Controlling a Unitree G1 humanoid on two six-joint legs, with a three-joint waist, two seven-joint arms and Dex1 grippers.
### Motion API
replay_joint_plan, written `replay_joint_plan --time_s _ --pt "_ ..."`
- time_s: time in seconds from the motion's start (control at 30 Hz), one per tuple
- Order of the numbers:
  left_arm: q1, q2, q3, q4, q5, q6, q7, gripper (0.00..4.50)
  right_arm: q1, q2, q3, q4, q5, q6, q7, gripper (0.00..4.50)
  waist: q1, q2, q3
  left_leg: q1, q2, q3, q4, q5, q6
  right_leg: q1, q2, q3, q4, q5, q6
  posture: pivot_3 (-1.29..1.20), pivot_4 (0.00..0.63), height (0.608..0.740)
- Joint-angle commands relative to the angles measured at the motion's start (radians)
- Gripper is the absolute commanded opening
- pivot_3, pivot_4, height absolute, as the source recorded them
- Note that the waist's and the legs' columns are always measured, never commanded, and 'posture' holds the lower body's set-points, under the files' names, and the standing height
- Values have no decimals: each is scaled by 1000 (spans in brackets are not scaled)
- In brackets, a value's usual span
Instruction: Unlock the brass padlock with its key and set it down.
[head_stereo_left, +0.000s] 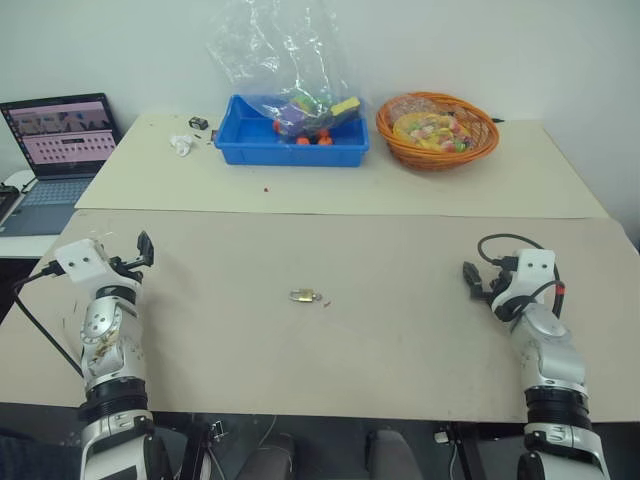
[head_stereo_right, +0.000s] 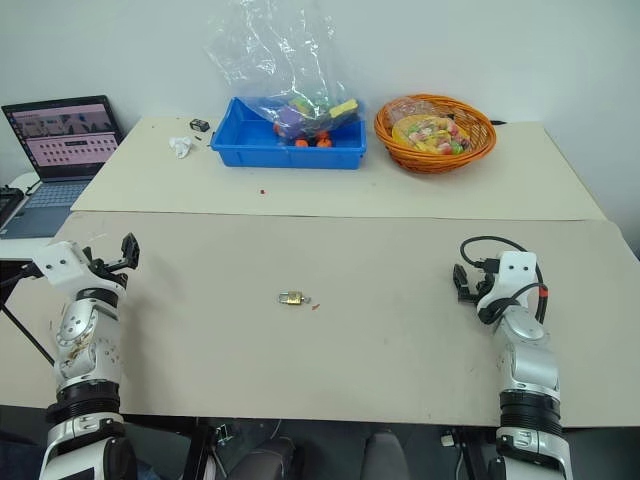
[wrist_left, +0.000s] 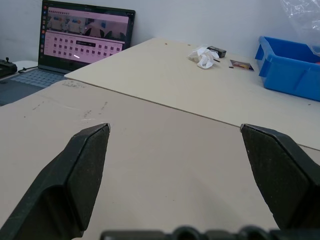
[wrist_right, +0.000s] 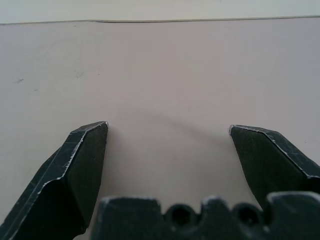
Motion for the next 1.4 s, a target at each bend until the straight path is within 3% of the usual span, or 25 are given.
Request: replay_joint_plan --time_s 0.03,0.1,0.2,0.37,0.5,0.67,0.77,0.97,1.27,1.4 --pt "-14 25 -22 11 4 -16 -64 4459 -16 -10 -6 12 -7 -15 -7 4500 0 0 0 0 0 0 0 0 0 0 0 0 0 0 0 0 150 740" --pt "-50 44 -58 73 -1 -10 -158 4459 -17 -21 8 13 -21 -4 -1 4500 2 0 0 0 0 0 0 0 0 0 0 0 0 0 0 0 150 740" --pt "-96 79 -125 95 -12 23 -323 4459 -24 -57 41 -36 30 65 127 4500 3 0 0 0 -1 0 0 0 0 0 0 0 1 0 0 0 150 740" --pt "-113 108 -384 -8 35 49 -703 4459 38 -194 228 -335 243 210 634 4500 -7 0 0 -4 0 1 0 -1 1 -4 0 -1 0 0 0 0 150 740" --pt "-71 189 -475 -176 -31 127 -954 4459 62 -308 300 -529 399 305 898 4500 -20 1 1 -16 1 0 3 -1 2 -13 -1 -1 2 2 2 0 150 740" --pt "-41 293 -530 -226 -30 128 -1157 4459 10 -302 331 -532 370 302 870 4500 -23 1 2 -16 1 0 3 -1 2 -15 -1 0 -2 2 2 0 150 740" --pt "-119 317 -563 -97 21 49 -1257 4459 9 -282 328 -544 360 295 831 4500 -3 2 2 -14 0 0 3 -1 2 -15 -1 0 0 2 2 0 150 740" --pt "-263 248 -616 120 95 -108 -1334 4459 66 -262 298 -596 356 296 746 4500 24 1 3 -16 -1 -1 4 0 1 -14 -1 -3 -1 3 1 0 150 740" --pt "-435 97 -640 463 202 -460 -1343 4459 173 -241 245 -681 382 303 651 4500 13 0 3 -18 -2 0 8 -1 2 -14 -1 -3 -1 3 2 0 150 740" --pt "-485 55 -637 582 238 -527 -1331 4459 181 -242 259 -695 362 295 635 4500 5 0 3 -18 -2 0 10 -1 2 -14 -1 -3 0 4 2 0 150 740"
